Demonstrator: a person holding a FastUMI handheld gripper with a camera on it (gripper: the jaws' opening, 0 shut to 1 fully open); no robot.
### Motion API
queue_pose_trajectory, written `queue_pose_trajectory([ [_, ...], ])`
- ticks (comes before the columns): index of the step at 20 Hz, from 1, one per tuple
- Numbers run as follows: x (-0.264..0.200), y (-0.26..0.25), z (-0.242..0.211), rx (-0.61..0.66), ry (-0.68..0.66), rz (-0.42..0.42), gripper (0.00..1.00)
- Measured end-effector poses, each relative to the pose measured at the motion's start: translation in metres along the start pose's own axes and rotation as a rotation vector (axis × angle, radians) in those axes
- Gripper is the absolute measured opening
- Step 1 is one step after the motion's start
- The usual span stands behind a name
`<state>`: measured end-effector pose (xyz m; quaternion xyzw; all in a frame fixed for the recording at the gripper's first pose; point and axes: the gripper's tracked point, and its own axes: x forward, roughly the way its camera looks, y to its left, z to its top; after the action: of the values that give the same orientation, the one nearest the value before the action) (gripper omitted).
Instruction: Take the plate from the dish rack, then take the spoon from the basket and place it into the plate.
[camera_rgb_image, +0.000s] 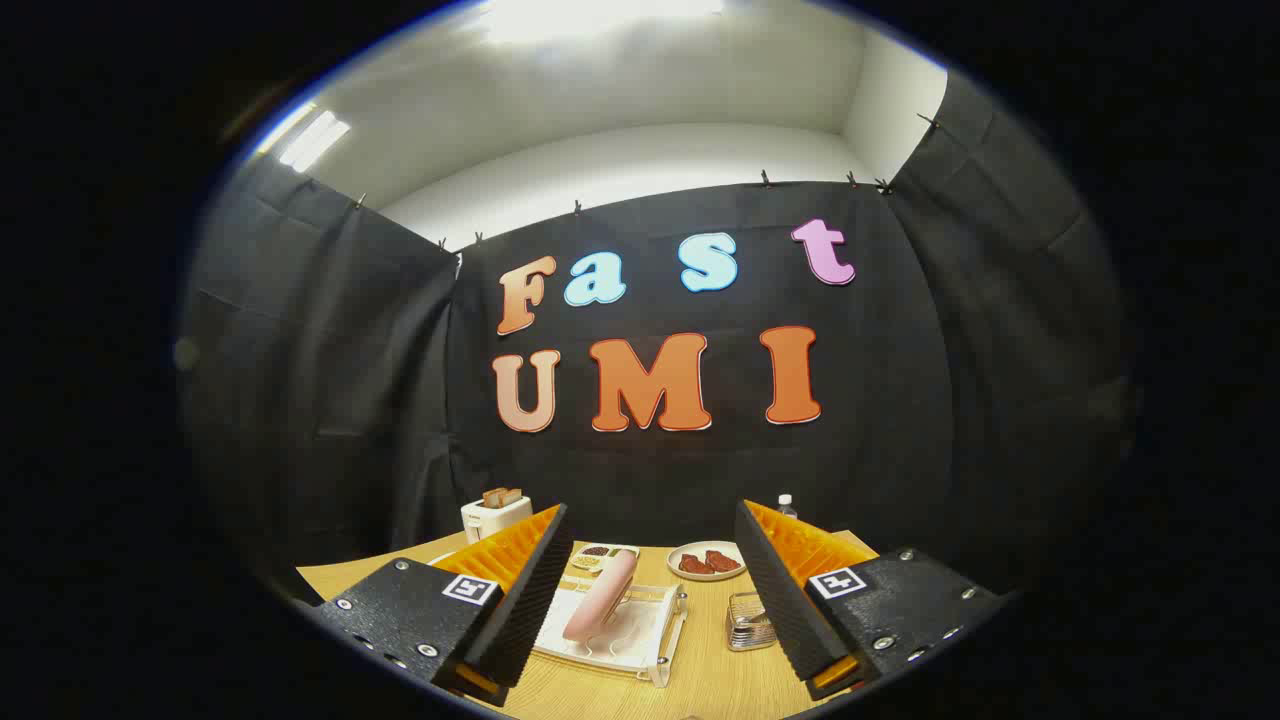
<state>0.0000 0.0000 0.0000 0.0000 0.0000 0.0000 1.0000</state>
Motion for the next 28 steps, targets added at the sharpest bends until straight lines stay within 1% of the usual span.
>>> queue_pose_trajectory([
  [17, 0.004, 0.005, -0.001, 0.004, 0.001, 0.008, 0.97],
  [25, 0.017, 0.019, -0.015, 0.024, 0.102, 0.059, 0.97],
  [28, 0.026, 0.03, -0.022, 0.055, 0.157, 0.105, 0.97],
])
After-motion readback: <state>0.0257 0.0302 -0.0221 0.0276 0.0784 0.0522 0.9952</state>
